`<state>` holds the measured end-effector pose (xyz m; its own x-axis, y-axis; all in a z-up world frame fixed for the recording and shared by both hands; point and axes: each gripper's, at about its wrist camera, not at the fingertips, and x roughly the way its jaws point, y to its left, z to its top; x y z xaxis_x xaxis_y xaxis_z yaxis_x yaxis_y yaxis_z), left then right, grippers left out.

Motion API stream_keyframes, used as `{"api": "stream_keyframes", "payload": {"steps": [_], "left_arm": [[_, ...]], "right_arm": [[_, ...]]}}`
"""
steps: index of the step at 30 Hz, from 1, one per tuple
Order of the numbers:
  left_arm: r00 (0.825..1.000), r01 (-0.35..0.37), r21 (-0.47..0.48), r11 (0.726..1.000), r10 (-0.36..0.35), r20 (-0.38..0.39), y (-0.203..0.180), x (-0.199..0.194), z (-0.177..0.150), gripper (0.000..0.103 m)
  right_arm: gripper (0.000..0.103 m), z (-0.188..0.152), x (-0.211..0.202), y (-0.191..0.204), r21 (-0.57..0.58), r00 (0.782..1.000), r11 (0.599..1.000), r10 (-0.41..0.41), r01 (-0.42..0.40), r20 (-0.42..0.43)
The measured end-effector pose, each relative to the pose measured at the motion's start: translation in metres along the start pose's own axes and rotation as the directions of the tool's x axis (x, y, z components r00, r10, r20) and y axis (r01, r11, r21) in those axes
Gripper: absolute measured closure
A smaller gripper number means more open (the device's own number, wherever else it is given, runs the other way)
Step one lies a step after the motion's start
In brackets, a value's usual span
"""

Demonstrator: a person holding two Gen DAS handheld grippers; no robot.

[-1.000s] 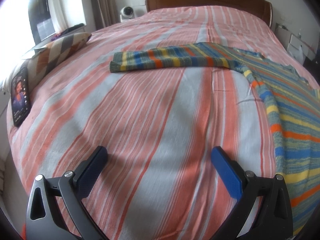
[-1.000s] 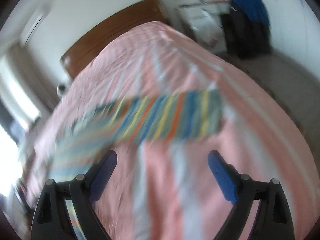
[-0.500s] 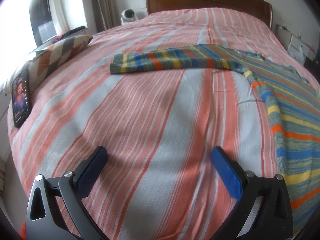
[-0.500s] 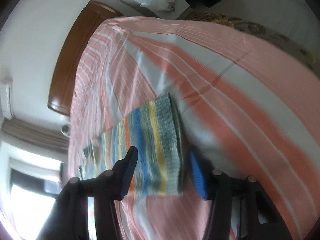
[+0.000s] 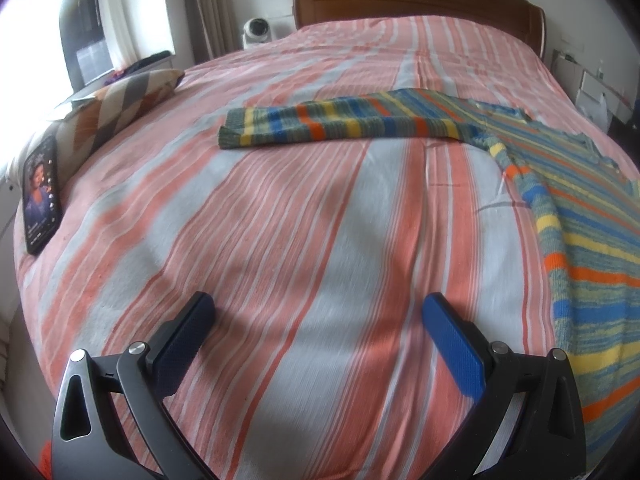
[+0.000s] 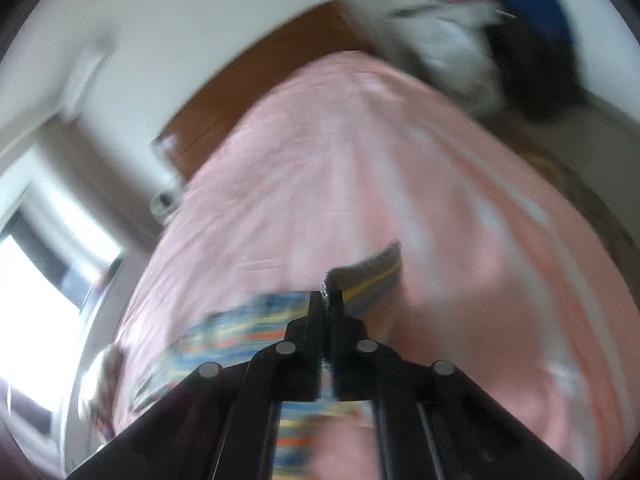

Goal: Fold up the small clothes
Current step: 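Grasp the sweater side edge with the right gripper and fold it over the body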

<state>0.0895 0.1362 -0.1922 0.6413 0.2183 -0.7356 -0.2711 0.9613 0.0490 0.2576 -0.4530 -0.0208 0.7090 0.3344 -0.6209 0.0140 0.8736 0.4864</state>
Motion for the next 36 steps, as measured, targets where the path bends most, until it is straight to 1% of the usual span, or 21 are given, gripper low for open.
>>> {"api": "stream_keyframes", "payload": {"steps": [3,5,6,7,9,10,13,17,19,20,21,22,23,24,25,26,27,30,32,34,36], "left_arm": [[1.000,0.001,0.002,1.000,-0.001,0.003,0.000,0.000,0.000,0.000],[1.000,0.002,0.001,1.000,-0.002,0.006,0.000,0.000,-0.001,0.000],[1.000,0.005,0.001,1.000,-0.005,0.007,0.000,0.000,-0.001,0.000],[1.000,0.009,-0.001,1.000,-0.009,0.007,0.000,0.001,-0.001,0.000],[1.000,0.012,-0.004,1.000,-0.012,0.008,0.000,0.001,-0.001,0.000],[1.000,0.011,-0.003,1.000,-0.011,0.008,0.000,0.001,-0.001,0.000],[1.000,0.010,-0.003,1.000,-0.010,0.008,0.000,0.001,-0.001,0.000],[1.000,0.007,-0.001,1.000,-0.007,0.012,0.000,0.001,-0.001,0.000],[1.000,0.005,0.000,1.000,-0.005,0.015,-0.001,0.001,-0.001,0.000],[1.000,0.003,0.001,1.000,-0.003,0.017,-0.001,0.001,-0.001,0.000],[1.000,0.003,0.001,1.000,-0.003,0.019,-0.001,0.001,-0.001,0.000],[1.000,0.003,0.002,1.000,-0.003,0.020,-0.001,0.001,0.000,0.000],[1.000,0.003,0.002,1.000,-0.003,0.021,-0.001,0.001,0.000,0.000],[1.000,0.002,0.002,1.000,-0.002,0.023,-0.001,0.002,0.000,0.000],[1.000,0.001,0.002,1.000,-0.001,0.023,-0.002,0.002,0.000,0.000],[1.000,0.000,0.003,1.000,0.000,0.023,-0.002,0.002,0.000,0.000],[1.000,0.001,0.002,1.000,-0.001,0.023,-0.002,0.002,0.000,0.000],[1.000,-0.001,0.003,1.000,0.001,0.025,-0.002,0.002,-0.001,0.000],[1.000,-0.002,0.003,1.000,0.002,0.027,-0.002,0.002,0.000,0.000],[1.000,-0.003,0.003,1.000,0.003,0.029,-0.002,0.002,0.000,0.000],[0.999,-0.005,0.002,1.000,0.005,0.032,-0.001,0.001,0.000,0.000]], "right_arm": [[0.100,-0.001,0.050,0.086,-0.106,0.995,0.991,0.077,-0.084,-0.067],[0.099,-0.011,0.083,0.125,-0.147,0.988,0.981,0.108,-0.124,-0.110],[0.097,-0.020,0.104,0.142,-0.143,0.977,0.974,0.151,-0.173,-0.150],[0.092,-0.028,0.121,0.153,-0.126,0.964,0.969,0.185,-0.211,-0.191],[0.051,-0.050,0.149,0.164,-0.064,0.934,0.960,0.250,-0.274,-0.255],[0.046,-0.061,0.155,0.166,-0.039,0.926,0.956,0.270,-0.290,-0.262],[0.046,-0.081,0.174,0.159,-0.014,0.915,0.961,0.260,-0.278,-0.309],[0.046,-0.101,0.185,0.114,-0.026,0.921,0.990,0.117,-0.136,-0.372],[0.046,-0.114,0.191,0.079,-0.025,0.910,0.999,0.008,-0.020,-0.415],[0.046,-0.123,0.190,0.053,-0.032,0.895,0.997,-0.081,0.074,-0.439],[0.054,-0.128,0.187,0.039,-0.036,0.891,0.993,-0.115,0.111,-0.439],[0.062,-0.132,0.174,0.024,-0.039,0.901,0.991,-0.136,0.132,-0.413],[0.066,-0.132,0.163,0.022,-0.052,0.907,0.987,-0.158,0.149,-0.391],[0.066,-0.134,0.147,0.023,-0.082,0.915,0.982,-0.190,0.171,-0.357],[0.065,-0.136,0.131,0.029,-0.125,0.922,0.973,-0.223,0.192,-0.317],[0.058,-0.140,0.113,0.040,-0.188,0.926,0.958,-0.264,0.218,-0.269],[0.044,-0.145,0.096,0.053,-0.255,0.924,0.935,-0.307,0.248,-0.227],[0.024,-0.155,0.056,0.087,-0.377,0.929,0.885,-0.346,0.275,-0.134],[0.020,-0.169,0.034,0.108,-0.444,0.927,0.849,-0.363,0.287,-0.095],[0.018,-0.182,0.022,0.127,-0.480,0.909,0.811,-0.412,0.335,-0.061],[0.017,-0.191,0.014,0.136,-0.490,0.903,0.795,-0.429,0.357,-0.038]]}}
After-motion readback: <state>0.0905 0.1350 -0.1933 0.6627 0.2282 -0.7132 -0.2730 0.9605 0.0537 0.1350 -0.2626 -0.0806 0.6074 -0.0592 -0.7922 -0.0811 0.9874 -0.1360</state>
